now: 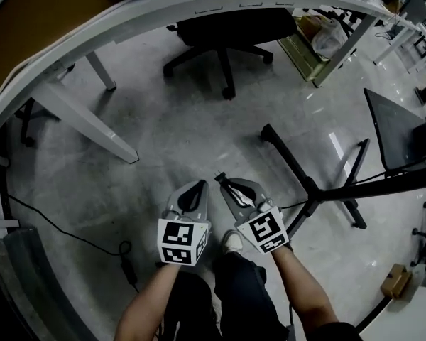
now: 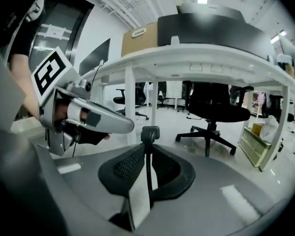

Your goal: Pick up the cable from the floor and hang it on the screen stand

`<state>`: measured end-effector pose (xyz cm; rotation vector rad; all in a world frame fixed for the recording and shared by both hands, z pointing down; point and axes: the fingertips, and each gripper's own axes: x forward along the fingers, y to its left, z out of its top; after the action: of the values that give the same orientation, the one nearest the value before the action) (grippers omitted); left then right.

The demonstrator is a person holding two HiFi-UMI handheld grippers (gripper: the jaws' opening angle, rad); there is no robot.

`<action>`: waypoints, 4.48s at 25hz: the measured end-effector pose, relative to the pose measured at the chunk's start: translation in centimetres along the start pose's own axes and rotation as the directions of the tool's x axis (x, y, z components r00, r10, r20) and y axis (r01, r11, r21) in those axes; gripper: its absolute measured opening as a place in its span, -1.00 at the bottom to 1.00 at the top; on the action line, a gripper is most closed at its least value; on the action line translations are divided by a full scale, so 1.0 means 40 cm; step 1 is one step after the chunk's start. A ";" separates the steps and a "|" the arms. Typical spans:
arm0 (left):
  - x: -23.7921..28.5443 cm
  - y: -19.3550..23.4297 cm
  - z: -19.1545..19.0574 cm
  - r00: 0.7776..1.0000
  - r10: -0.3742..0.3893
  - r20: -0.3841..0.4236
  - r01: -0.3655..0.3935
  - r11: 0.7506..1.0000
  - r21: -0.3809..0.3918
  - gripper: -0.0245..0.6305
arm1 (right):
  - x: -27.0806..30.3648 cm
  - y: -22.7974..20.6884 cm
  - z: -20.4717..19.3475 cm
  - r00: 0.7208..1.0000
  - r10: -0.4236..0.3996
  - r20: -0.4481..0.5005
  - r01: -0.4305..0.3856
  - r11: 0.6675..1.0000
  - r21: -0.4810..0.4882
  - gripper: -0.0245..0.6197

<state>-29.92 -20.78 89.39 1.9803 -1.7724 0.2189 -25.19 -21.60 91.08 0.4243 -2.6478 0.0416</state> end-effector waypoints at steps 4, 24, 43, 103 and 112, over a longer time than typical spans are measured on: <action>-0.070 -0.093 0.131 0.999 -0.036 -0.014 0.037 0.999 0.021 -0.92 | -0.135 -0.015 0.170 0.997 -0.060 0.050 0.058 0.997 0.044 -0.77; -0.456 -0.672 0.892 0.926 -0.363 0.101 0.341 0.921 0.189 -0.92 | -0.954 -0.100 1.049 0.875 -0.335 0.350 0.312 0.942 0.120 -0.77; -0.649 -1.122 1.526 0.811 -0.493 0.314 0.372 0.850 0.372 -0.92 | -1.531 -0.339 1.653 0.805 -0.276 0.525 0.424 0.887 -0.184 -0.77; -0.574 -1.679 1.984 0.632 -0.644 0.430 0.168 0.656 0.736 -0.92 | -2.019 -0.947 2.189 0.593 -0.641 0.487 0.745 0.206 -0.635 -0.76; -0.544 -1.747 1.967 0.636 -0.639 0.432 0.173 0.664 0.728 -0.92 | -2.110 -0.934 2.113 0.603 -0.545 0.583 0.787 0.282 -0.549 -0.77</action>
<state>19.70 -32.30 -5.22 3.2726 -1.6030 -0.1097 21.12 -41.13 -23.51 1.2687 -2.1438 -1.5086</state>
